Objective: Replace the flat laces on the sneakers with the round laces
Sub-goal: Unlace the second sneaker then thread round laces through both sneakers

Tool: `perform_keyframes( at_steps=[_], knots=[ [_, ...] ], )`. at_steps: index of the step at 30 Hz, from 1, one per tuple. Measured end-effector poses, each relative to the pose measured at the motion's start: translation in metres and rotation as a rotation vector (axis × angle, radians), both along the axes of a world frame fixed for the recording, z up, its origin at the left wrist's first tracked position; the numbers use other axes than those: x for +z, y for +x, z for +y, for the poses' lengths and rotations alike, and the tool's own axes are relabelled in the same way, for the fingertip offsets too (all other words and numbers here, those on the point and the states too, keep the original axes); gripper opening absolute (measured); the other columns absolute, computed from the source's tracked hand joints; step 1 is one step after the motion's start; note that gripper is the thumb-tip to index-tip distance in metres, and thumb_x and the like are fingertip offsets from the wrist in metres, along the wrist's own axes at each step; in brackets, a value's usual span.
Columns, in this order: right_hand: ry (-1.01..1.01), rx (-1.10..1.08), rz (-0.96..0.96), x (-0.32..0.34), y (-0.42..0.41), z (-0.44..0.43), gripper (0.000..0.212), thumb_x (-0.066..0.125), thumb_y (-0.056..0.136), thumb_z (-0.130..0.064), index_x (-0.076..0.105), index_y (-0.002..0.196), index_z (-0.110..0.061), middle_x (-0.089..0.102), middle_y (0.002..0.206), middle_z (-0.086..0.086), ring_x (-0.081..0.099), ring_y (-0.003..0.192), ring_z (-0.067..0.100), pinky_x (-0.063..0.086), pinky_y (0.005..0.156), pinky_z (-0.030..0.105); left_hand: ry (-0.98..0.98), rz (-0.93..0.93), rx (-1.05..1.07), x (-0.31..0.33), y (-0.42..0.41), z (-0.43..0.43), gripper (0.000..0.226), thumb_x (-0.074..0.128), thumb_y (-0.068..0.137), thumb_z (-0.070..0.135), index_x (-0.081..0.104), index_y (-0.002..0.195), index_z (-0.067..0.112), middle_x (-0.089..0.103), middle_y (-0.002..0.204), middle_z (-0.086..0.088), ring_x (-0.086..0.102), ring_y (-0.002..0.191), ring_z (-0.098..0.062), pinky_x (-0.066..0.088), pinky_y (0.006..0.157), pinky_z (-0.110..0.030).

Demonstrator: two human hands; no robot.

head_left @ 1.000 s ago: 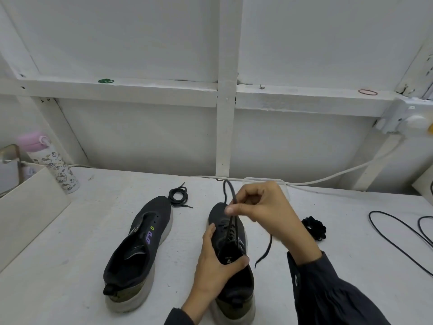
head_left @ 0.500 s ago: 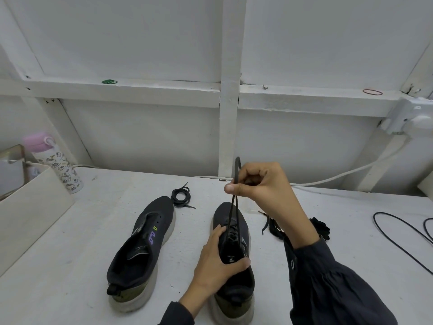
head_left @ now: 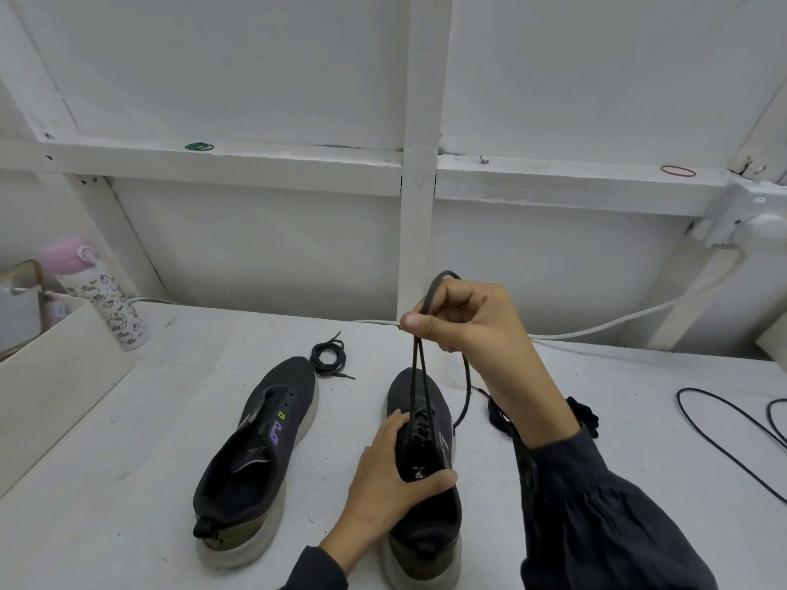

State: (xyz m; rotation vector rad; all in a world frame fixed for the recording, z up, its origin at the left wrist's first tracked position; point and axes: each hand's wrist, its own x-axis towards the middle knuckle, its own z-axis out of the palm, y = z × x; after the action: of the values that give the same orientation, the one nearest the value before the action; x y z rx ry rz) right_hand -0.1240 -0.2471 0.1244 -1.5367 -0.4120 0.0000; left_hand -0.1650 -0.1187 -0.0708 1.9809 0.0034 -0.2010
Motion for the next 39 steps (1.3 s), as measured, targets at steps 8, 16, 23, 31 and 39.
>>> perform_keyframes(
  at_steps=[8, 16, 23, 31, 39],
  knots=[
    [-0.079, -0.060, 0.042, -0.003, 0.011, -0.013, 0.028, 0.078, 0.076, -0.004, 0.055, 0.061, -0.005, 0.062, 0.057, -0.010, 0.035, 0.046, 0.007, 0.031, 0.047, 0.014, -0.303, -0.250, 0.011, 0.061, 0.005, 0.009, 0.039, 0.074, 0.079, 0.048, 0.066, 0.109, 0.025, 0.071, 0.102, 0.010, 0.065, 0.099, -0.009, 0.049, 0.090, -0.019],
    [-0.148, -0.131, 0.148, -0.017, 0.026, -0.024, 0.022, 0.078, 0.078, -0.004, 0.067, 0.096, -0.007, 0.055, 0.071, 0.006, 0.041, 0.045, 0.009, 0.035, 0.047, 0.017, -0.443, -0.223, -0.007, 0.098, 0.029, 0.009, 0.019, 0.054, 0.097, 0.018, 0.069, 0.101, 0.007, 0.057, 0.063, -0.002, 0.052, 0.057, -0.017, 0.051, 0.066, -0.027],
    [-0.358, -0.223, -0.020, -0.016, 0.040, -0.041, 0.019, 0.073, 0.082, 0.000, 0.064, 0.082, -0.017, 0.065, 0.076, 0.000, 0.057, 0.059, 0.002, 0.047, 0.061, 0.016, -0.351, -0.181, -0.018, 0.118, 0.055, 0.020, 0.019, 0.053, 0.099, 0.013, 0.070, 0.106, 0.014, 0.060, 0.081, -0.005, 0.043, 0.049, -0.014, 0.045, 0.052, -0.025],
    [-0.535, -0.134, -0.271, -0.018, 0.053, -0.022, 0.017, 0.074, 0.079, -0.003, 0.066, 0.088, -0.015, 0.068, 0.087, -0.007, 0.063, 0.083, 0.001, 0.046, 0.078, 0.016, -0.176, -0.208, -0.181, 0.144, 0.066, 0.011, 0.021, 0.063, 0.094, 0.028, 0.074, 0.091, 0.011, 0.054, 0.065, 0.004, 0.045, 0.047, -0.016, 0.040, 0.054, -0.022],
    [-0.468, -0.257, -0.302, -0.042, 0.036, -0.027, 0.017, 0.082, 0.076, -0.020, 0.068, 0.085, -0.020, 0.066, 0.091, -0.006, 0.063, 0.086, 0.008, 0.050, 0.082, 0.025, -0.364, -0.045, -0.065, 0.143, 0.066, 0.012, 0.026, 0.059, 0.096, 0.023, 0.072, 0.086, 0.002, 0.052, 0.062, 0.004, 0.043, 0.047, -0.009, 0.042, 0.054, -0.024]
  ],
)
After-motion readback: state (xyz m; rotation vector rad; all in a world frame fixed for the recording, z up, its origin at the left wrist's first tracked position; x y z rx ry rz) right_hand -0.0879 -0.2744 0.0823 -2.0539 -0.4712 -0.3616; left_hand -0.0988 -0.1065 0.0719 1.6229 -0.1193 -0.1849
